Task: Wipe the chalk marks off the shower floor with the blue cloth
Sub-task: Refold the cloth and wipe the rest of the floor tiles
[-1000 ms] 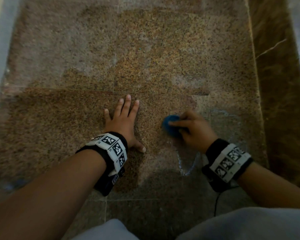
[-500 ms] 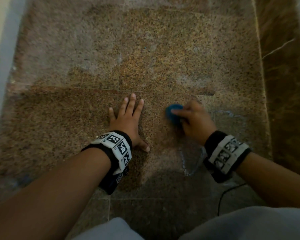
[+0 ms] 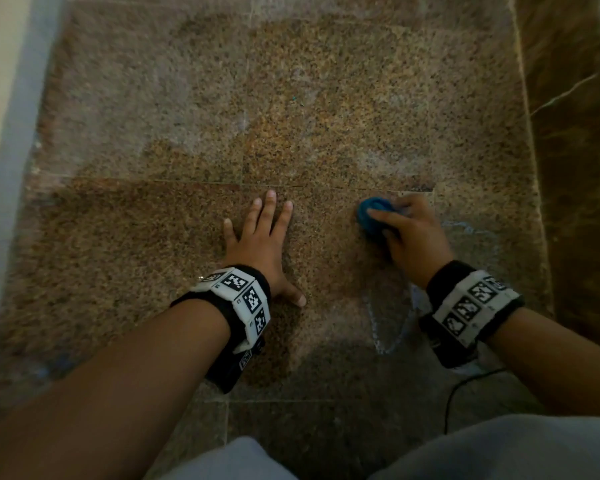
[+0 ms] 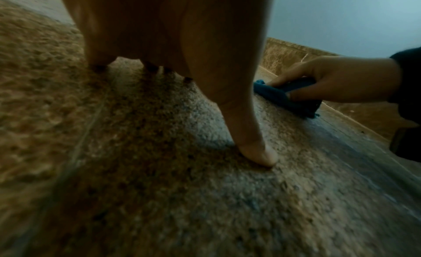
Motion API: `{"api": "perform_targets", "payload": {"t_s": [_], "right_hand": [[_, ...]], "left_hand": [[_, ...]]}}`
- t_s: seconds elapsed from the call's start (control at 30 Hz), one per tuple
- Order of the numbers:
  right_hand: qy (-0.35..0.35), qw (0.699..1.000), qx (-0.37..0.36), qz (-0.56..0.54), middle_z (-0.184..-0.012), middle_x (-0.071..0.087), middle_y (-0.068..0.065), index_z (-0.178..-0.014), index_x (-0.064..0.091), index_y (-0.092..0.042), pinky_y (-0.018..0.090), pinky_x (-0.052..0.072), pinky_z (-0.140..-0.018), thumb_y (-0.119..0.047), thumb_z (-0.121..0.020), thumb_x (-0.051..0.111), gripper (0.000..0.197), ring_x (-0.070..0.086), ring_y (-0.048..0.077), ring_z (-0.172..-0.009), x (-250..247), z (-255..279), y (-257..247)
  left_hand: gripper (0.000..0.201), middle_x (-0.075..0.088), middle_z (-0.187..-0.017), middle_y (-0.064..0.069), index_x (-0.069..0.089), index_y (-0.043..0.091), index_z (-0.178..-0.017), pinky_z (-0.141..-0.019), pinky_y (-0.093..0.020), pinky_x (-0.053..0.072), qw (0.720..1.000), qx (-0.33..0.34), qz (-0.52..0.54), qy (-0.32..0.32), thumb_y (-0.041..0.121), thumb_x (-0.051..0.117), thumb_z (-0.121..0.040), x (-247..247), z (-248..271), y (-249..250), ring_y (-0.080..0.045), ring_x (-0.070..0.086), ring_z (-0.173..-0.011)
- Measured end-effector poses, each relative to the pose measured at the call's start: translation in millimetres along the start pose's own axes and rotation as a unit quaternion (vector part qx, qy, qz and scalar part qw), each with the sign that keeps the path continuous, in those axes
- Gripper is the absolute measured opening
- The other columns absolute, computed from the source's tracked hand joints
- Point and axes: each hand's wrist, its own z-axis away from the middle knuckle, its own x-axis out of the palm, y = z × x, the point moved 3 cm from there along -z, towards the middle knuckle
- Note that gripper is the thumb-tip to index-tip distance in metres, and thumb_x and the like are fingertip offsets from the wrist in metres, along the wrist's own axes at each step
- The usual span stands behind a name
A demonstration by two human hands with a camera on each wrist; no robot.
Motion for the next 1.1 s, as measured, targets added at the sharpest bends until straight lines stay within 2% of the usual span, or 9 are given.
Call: {"api": "perform_targets", "payload": {"t_s": [0.13, 0.27, 0.47, 0.57, 0.7, 0.8, 0.9, 1.0, 1.1], "right_hand": [[-0.036, 0.995, -0.095, 0.017, -0.112, 0.054, 0.022, -0.116, 0.066, -0.017, 0.048, 0.049, -0.083, -0.006, -0.075, 0.073, 0.043, 0.053, 0.046, -0.094, 17.2, 40.3, -27.1], [-0.254, 0.935, -0.239, 0.060, -0.122, 0.048, 0.011, -0.125, 0.059, -0.029, 0.044, 0.050, -0.083, -0.016, -0.084, 0.066, 0.043, 0.047, 0.036, -0.103, 32.4, 75.4, -66.6], [-0.067, 0.996, -0.044, 0.050, -0.109, 0.053, 0.012, -0.121, 0.063, -0.023, 0.043, 0.043, -0.087, -0.010, -0.087, 0.059, 0.037, 0.046, 0.038, -0.101, 4.4, 24.1, -24.7], [-0.043, 0.991, -0.119, 0.053, -0.097, 0.057, 0.013, -0.110, 0.069, -0.017, 0.046, 0.051, -0.073, -0.012, -0.078, 0.067, 0.033, 0.053, 0.039, -0.083, 18.6, 45.5, -43.3], [-0.164, 0.933, -0.315, 0.060, -0.094, 0.058, 0.006, -0.103, 0.070, -0.027, 0.035, 0.052, -0.065, -0.022, -0.068, 0.078, 0.036, 0.058, 0.030, -0.079, 42.5, 86.1, -73.3], [-0.153, 0.960, -0.232, 0.040, -0.106, 0.057, 0.009, -0.110, 0.069, -0.026, 0.036, 0.054, -0.074, -0.012, -0.075, 0.072, 0.037, 0.057, 0.030, -0.091, 28.1, 65.5, -59.6], [-0.037, 0.993, -0.111, 0.012, -0.118, 0.054, 0.020, -0.110, 0.069, -0.018, 0.044, 0.051, -0.084, -0.003, -0.079, 0.068, 0.035, 0.054, 0.042, -0.101, 17.1, 42.0, -36.1], [-0.017, 0.986, -0.161, 0.034, -0.106, 0.059, 0.018, -0.104, 0.071, -0.014, 0.050, 0.053, -0.072, 0.003, -0.068, 0.075, 0.040, 0.055, 0.044, -0.084, 25.4, 47.9, -38.7], [-0.066, 0.969, -0.234, 0.030, -0.103, 0.059, 0.010, -0.101, 0.071, -0.020, 0.039, 0.053, -0.071, -0.005, -0.074, 0.066, 0.032, 0.055, 0.035, -0.082, 36.9, 63.1, -52.7]], "left_hand": [[0.152, -0.043, -0.149, 0.003, -0.034, 0.029, -0.144, -0.115, -0.060, -0.007, 1.000, 0.001, 0.001, -0.005, 0.071, 0.079, -0.051, 1.5, 1.5, 0.4, -0.022, -0.031, -0.142], [0.147, -0.041, -0.151, 0.001, -0.032, 0.027, -0.145, -0.116, -0.059, -0.005, 1.000, 0.005, -0.016, -0.002, 0.071, 0.077, -0.056, -3.2, 5.5, 1.2, -0.023, -0.028, -0.143], [0.146, -0.045, -0.148, -0.003, -0.033, 0.031, -0.144, -0.114, -0.059, -0.010, 0.992, 0.088, -0.077, -0.044, 0.073, 0.075, -0.056, 11.7, 20.4, 11.5, -0.027, -0.033, -0.141], [0.150, -0.048, -0.146, -0.005, -0.038, 0.031, -0.140, -0.112, -0.062, -0.009, 0.987, 0.098, -0.110, -0.057, 0.072, 0.077, -0.054, 26.6, 19.2, 16.9, -0.030, -0.035, -0.140], [0.152, -0.049, -0.145, -0.003, -0.040, 0.033, -0.138, -0.111, -0.062, -0.010, 0.989, 0.092, -0.108, -0.050, 0.072, 0.078, -0.052, 30.0, 14.7, 13.9, -0.028, -0.036, -0.139], [0.152, -0.048, -0.145, -0.002, -0.041, 0.035, -0.137, -0.112, -0.061, -0.009, 0.989, 0.093, -0.107, -0.037, 0.072, 0.079, -0.051, 31.5, 14.8, 14.0, -0.027, -0.035, -0.140], [0.152, -0.048, -0.146, 0.000, -0.041, 0.036, -0.136, -0.113, -0.061, -0.008, 0.990, 0.087, -0.105, -0.034, 0.070, 0.080, -0.050, 32.8, 14.9, 14.2, -0.026, -0.034, -0.141], [0.153, -0.049, -0.145, 0.000, -0.041, 0.037, -0.137, -0.113, -0.061, -0.008, 0.990, 0.080, -0.105, -0.044, 0.069, 0.081, -0.050, 31.5, 15.1, 16.5, -0.027, -0.034, -0.140], [0.151, -0.049, -0.145, -0.002, -0.040, 0.036, -0.138, -0.113, -0.062, -0.006, 0.991, 0.072, -0.106, -0.048, 0.066, 0.082, -0.053, 28.6, 16.0, 18.7, -0.028, -0.034, -0.140]]}}
